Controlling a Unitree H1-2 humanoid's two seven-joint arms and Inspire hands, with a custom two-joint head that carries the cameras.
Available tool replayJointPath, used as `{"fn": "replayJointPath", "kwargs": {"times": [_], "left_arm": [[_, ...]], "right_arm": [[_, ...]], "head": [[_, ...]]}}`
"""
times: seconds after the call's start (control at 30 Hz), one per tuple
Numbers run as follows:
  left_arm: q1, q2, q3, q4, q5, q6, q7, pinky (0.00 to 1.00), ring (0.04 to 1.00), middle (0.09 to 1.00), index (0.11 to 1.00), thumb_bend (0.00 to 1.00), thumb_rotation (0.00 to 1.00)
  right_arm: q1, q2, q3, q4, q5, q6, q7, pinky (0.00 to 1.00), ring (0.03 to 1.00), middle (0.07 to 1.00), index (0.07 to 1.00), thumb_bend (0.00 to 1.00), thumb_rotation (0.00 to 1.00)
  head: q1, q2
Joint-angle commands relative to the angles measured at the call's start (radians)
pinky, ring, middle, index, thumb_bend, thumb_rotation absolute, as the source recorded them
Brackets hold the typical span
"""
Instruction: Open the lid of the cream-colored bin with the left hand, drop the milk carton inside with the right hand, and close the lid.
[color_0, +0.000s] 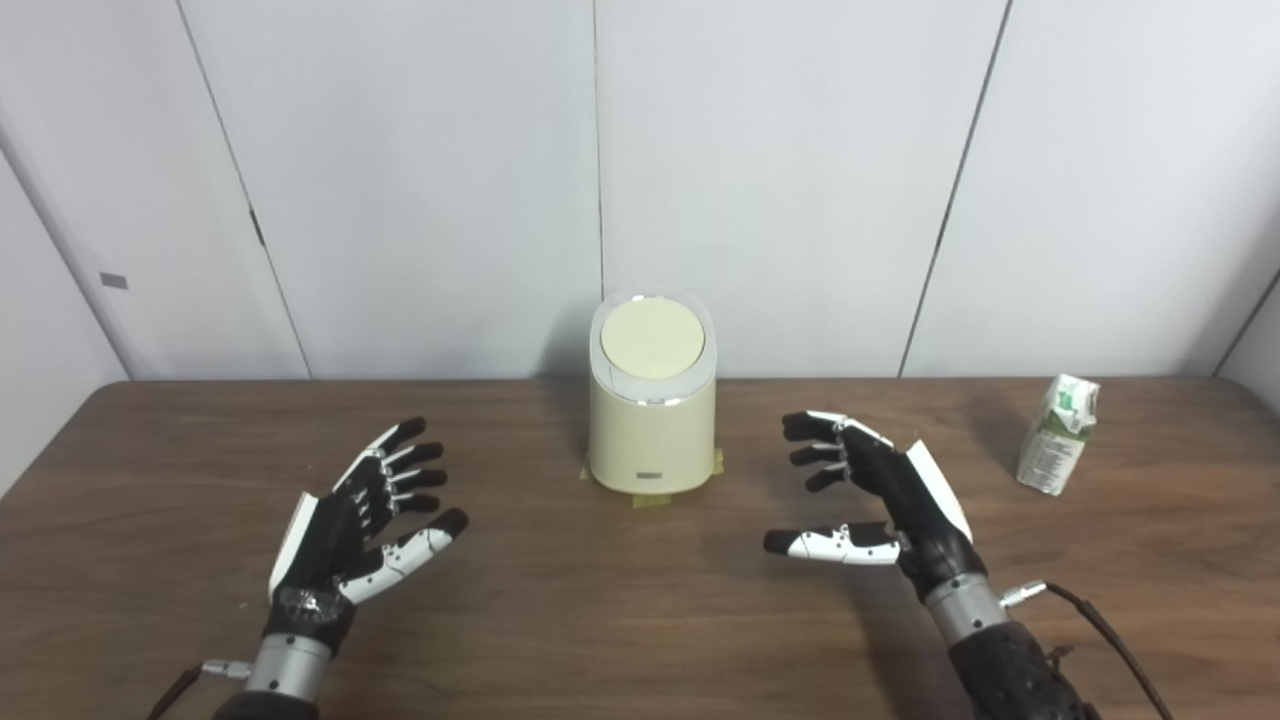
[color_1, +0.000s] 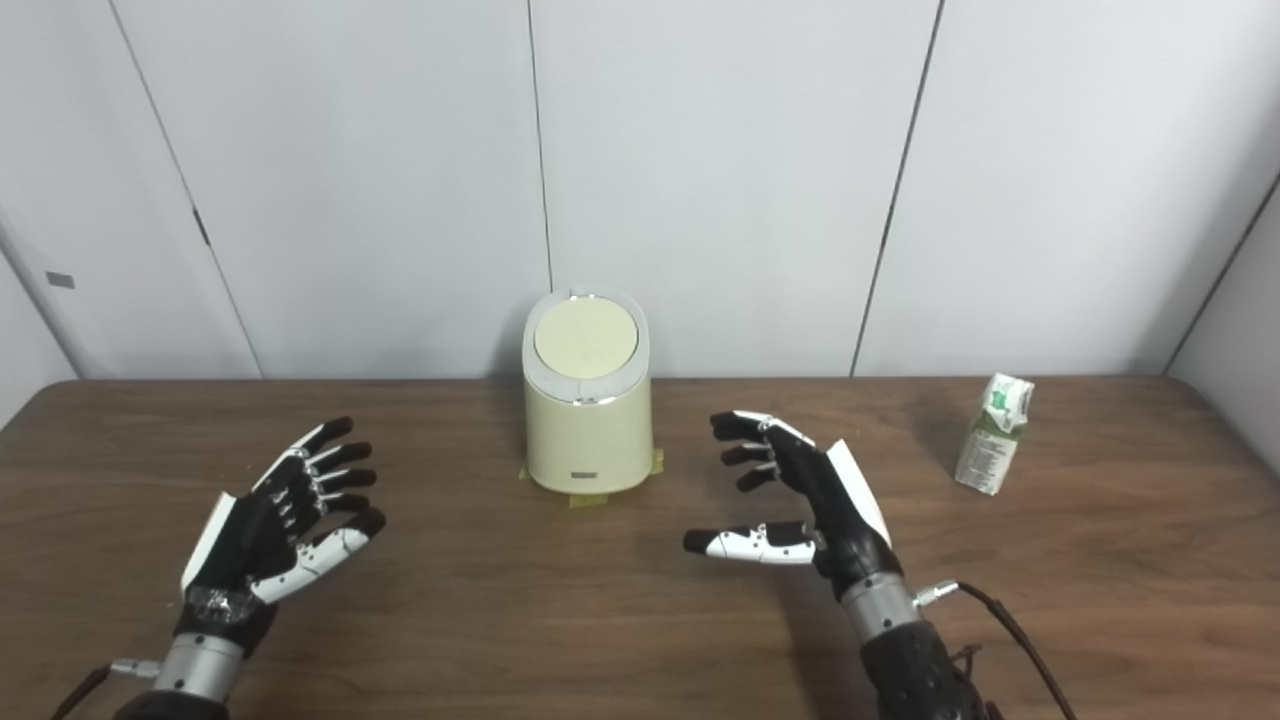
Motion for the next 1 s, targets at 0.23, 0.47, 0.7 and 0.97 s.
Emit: {"fn": "replayJointPath", "kwargs": {"times": [0.23, 0.47, 0.7, 0.97], "left_arm": [[-0.024, 0.019, 0.003, -0.026, -0.001, -0.022, -0.01, 0.67, 0.763, 0.845, 0.912, 0.74, 0.26], [-0.024, 0.007, 0.008, -0.038, 0.035, -0.013, 0.022, 0.71, 0.823, 0.868, 0.923, 0.76, 0.29], [-0.068, -0.006, -0.005, -0.072, 0.079, 0.025, 0.041, 0.9, 0.952, 0.971, 0.998, 0.84, 0.39], [-0.184, -0.013, -0.032, -0.103, 0.143, 0.135, 0.048, 0.98, 0.985, 1.0, 1.0, 0.87, 0.41]], "right_arm": [[-0.029, -0.009, 0.002, -0.024, 0.004, 0.006, 0.005, 0.58, 0.722, 0.793, 0.802, 0.84, 0.29], [-0.032, -0.026, 0.018, -0.021, -0.015, 0.005, 0.021, 0.6, 0.753, 0.832, 0.847, 0.86, 0.32], [-0.027, -0.034, 0.024, -0.033, -0.019, 0.03, 0.04, 0.64, 0.778, 0.864, 0.881, 0.87, 0.36], [-0.027, -0.034, 0.027, -0.047, -0.025, 0.056, 0.046, 0.65, 0.797, 0.883, 0.885, 0.87, 0.36]], "head": [[0.0, -0.008], [0.001, -0.028], [0.012, -0.056], [0.023, -0.063]]}}
